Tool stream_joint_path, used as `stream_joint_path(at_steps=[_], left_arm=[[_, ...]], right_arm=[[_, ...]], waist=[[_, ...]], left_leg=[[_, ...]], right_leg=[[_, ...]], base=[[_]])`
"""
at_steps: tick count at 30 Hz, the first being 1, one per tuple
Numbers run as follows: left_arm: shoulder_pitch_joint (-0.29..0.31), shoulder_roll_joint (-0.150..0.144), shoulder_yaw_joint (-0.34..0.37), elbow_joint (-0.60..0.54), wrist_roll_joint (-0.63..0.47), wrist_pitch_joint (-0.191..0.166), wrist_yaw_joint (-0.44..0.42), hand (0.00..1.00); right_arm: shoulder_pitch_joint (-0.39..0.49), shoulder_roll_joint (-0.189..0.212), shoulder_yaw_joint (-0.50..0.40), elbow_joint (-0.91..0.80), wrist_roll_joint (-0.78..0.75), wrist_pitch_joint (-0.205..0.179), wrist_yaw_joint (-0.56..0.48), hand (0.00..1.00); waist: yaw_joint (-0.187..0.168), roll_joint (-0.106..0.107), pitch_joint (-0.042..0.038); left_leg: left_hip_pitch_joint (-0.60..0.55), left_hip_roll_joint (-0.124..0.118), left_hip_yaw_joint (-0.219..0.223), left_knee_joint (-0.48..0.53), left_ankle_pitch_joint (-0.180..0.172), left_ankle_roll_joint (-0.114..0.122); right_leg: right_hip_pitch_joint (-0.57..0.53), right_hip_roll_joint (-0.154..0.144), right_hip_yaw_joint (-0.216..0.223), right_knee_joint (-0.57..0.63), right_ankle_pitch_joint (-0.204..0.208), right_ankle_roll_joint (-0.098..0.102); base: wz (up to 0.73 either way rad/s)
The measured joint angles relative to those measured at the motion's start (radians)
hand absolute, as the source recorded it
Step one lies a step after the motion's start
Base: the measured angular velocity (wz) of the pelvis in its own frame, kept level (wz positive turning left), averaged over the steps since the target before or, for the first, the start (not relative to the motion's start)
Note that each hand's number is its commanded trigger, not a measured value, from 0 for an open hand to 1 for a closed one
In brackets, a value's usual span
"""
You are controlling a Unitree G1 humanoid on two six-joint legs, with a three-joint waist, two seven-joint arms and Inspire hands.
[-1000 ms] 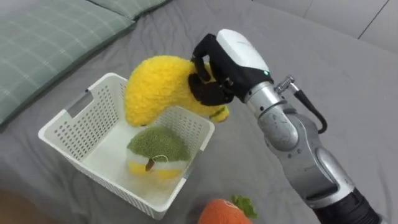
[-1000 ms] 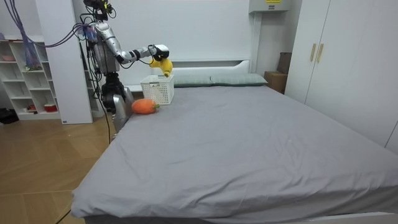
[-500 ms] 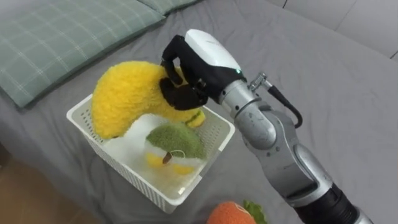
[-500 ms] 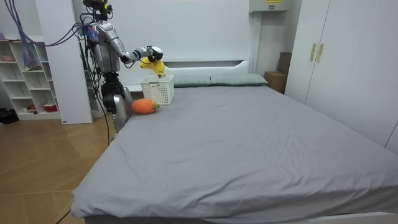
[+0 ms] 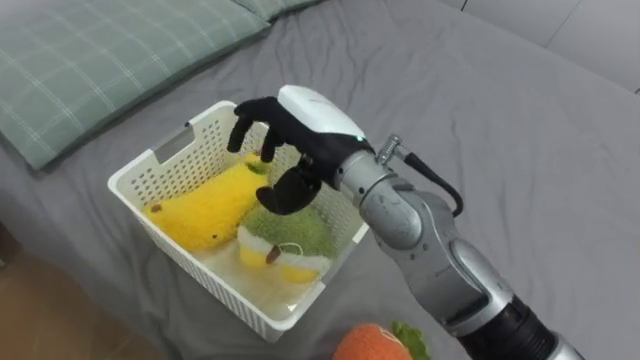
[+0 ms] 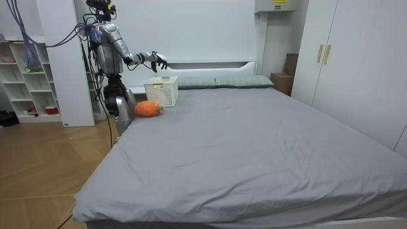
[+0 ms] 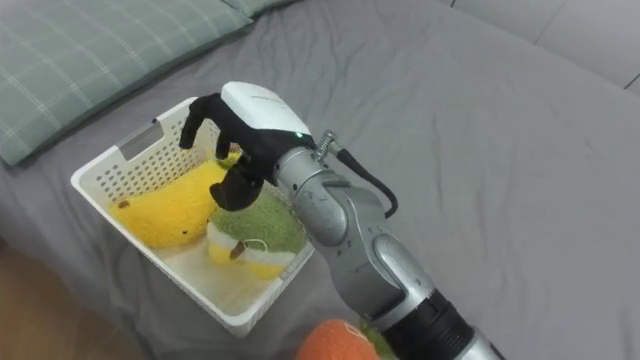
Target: Collect toys from the bed
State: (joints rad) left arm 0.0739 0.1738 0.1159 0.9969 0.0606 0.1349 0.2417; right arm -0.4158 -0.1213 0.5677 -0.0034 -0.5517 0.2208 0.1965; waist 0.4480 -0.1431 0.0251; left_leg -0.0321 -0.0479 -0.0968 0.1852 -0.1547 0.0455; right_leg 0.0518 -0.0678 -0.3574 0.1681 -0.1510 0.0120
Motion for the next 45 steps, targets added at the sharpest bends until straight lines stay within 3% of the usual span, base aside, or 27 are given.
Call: stream_joint_path(at_steps=[17,24,29,31,35,37,41,42,43,45], left_arm=[[0.012,0.005,0.007,0.007,0.000,0.018,-0.029,0.00],[0.025,0.005,0.013,0.005,0.000,0.017,-0.024,0.00],[0.055,0.003,0.075,0.004,0.013,0.016,-0.015,0.00],[0.079,0.001,0.076,0.004,0.010,0.012,-0.005,0.00],[0.104,-0.002,0.076,0.004,0.009,0.010,0.028,0.00],[0.118,-0.006,0.083,0.003,0.010,-0.002,0.036,0.00],[0.154,-0.009,0.114,-0.021,0.011,-0.027,0.038,0.00],[0.163,-0.010,0.116,-0.030,0.009,-0.027,0.041,0.00],[0.165,-0.013,0.115,-0.031,0.007,-0.027,0.041,0.00],[0.166,-0.024,0.114,-0.029,-0.007,-0.029,0.042,0.00]], right_arm=[[0.000,-0.008,0.000,0.000,-0.003,0.000,0.011,0.00],[0.000,-0.052,-0.014,0.000,0.004,-0.004,-0.015,0.00],[0.019,-0.076,-0.111,-0.002,0.022,-0.018,-0.066,0.00],[0.072,-0.092,-0.176,-0.020,0.058,-0.036,-0.104,0.00],[0.154,-0.130,-0.242,-0.067,0.191,-0.049,-0.147,0.00],[0.204,-0.147,-0.287,-0.077,0.252,-0.061,-0.169,0.00],[0.271,-0.152,-0.354,-0.079,0.310,-0.080,-0.206,0.00],[0.283,-0.153,-0.369,-0.079,0.322,-0.080,-0.217,0.00],[0.293,-0.153,-0.380,-0.079,0.329,-0.080,-0.226,0.00],[0.317,-0.152,-0.395,-0.079,0.334,-0.083,-0.232,0.00]], waist=[[-0.005,-0.006,0.0004],[-0.014,-0.008,-0.0006],[-0.058,-0.003,0.0005],[-0.081,0.013,-0.0064],[-0.122,0.037,-0.0090],[-0.146,0.051,-0.0157],[-0.186,0.062,-0.0209],[-0.210,0.060,-0.0225],[-0.225,0.069,-0.0180],[-0.245,0.076,-0.0188]], left_leg=[[0.001,0.000,0.005,0.000,-0.001,0.001],[0.008,0.000,0.007,0.000,-0.001,0.001],[0.017,0.000,0.011,0.004,-0.001,0.001],[0.032,0.000,0.017,0.002,-0.004,0.005],[0.047,0.002,0.038,-0.003,-0.004,0.006],[0.061,0.005,0.055,-0.011,-0.004,0.006],[0.081,0.008,0.074,-0.023,-0.004,0.006],[0.085,0.011,0.082,-0.024,-0.004,0.006],[0.088,0.012,0.086,-0.023,-0.005,0.007],[0.096,0.013,0.093,-0.024,-0.008,0.008]], right_leg=[[-0.001,0.001,0.006,-0.001,0.000,0.000],[0.003,0.001,0.008,-0.001,0.000,0.000],[0.013,0.001,0.024,-0.002,0.001,0.001],[0.024,0.002,0.050,-0.001,0.002,0.003],[0.030,0.001,0.068,0.000,0.003,0.004],[0.033,0.003,0.085,0.001,0.003,0.004],[0.041,0.007,0.107,0.001,0.003,0.004],[0.043,0.007,0.109,0.001,0.003,0.004],[0.045,0.007,0.111,0.002,0.003,0.004],[0.050,0.008,0.111,0.002,0.003,0.004]], base=[[0.00],[-0.01],[-0.02],[-0.08],[-0.15],[-0.20],[-0.16],[-0.08],[-0.06],[-0.10]])
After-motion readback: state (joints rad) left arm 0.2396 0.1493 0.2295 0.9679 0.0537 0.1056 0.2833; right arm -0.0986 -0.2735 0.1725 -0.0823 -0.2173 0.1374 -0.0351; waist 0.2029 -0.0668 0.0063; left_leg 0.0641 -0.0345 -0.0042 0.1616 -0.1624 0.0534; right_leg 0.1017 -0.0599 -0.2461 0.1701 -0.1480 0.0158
